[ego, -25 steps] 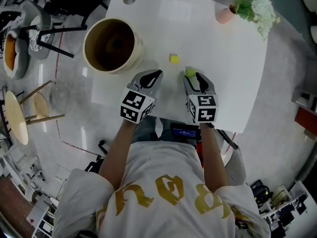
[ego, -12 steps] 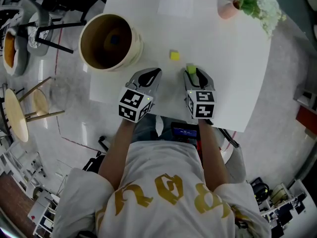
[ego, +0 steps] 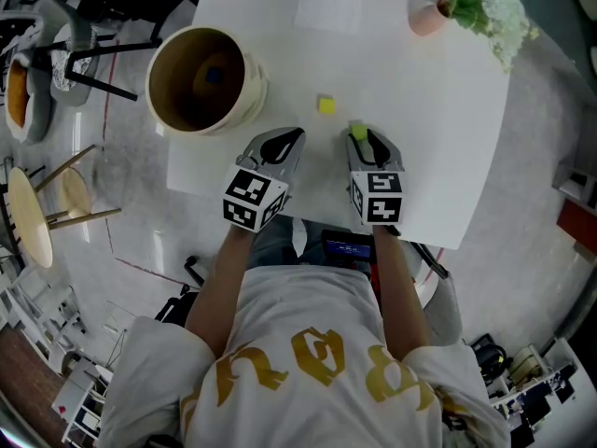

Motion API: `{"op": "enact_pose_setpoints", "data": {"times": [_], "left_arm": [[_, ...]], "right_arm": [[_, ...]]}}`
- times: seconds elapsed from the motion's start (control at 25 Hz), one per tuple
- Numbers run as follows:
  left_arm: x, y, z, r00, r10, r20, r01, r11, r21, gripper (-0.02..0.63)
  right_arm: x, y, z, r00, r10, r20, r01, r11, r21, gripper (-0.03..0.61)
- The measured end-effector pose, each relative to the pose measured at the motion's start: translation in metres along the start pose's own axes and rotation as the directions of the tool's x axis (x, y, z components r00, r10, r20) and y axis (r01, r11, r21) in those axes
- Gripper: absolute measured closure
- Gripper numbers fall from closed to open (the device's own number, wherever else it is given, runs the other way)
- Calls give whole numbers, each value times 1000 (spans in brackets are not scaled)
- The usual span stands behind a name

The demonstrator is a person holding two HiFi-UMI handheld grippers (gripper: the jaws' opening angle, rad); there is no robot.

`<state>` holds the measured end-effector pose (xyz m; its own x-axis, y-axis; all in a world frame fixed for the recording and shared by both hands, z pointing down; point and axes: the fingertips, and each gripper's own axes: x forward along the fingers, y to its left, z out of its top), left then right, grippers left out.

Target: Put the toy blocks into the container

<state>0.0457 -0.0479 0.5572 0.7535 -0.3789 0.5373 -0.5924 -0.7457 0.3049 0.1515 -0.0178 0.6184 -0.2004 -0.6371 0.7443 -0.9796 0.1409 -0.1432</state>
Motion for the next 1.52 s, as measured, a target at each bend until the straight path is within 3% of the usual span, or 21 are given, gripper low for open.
{"op": "enact_pose_setpoints", "data": {"times": [0.8, 1.52], "left_arm": [[-8, 1, 14, 999, 4, 35, -4, 1000, 1, 614], [-27, -6, 43, 995, -4, 103, 4, 1000, 6, 614]], "right_arm": [[-11, 6, 9, 1000, 12, 23, -11, 1000, -9, 422], [-35, 12, 40, 994, -1, 106, 0, 1000, 7, 422]]}}
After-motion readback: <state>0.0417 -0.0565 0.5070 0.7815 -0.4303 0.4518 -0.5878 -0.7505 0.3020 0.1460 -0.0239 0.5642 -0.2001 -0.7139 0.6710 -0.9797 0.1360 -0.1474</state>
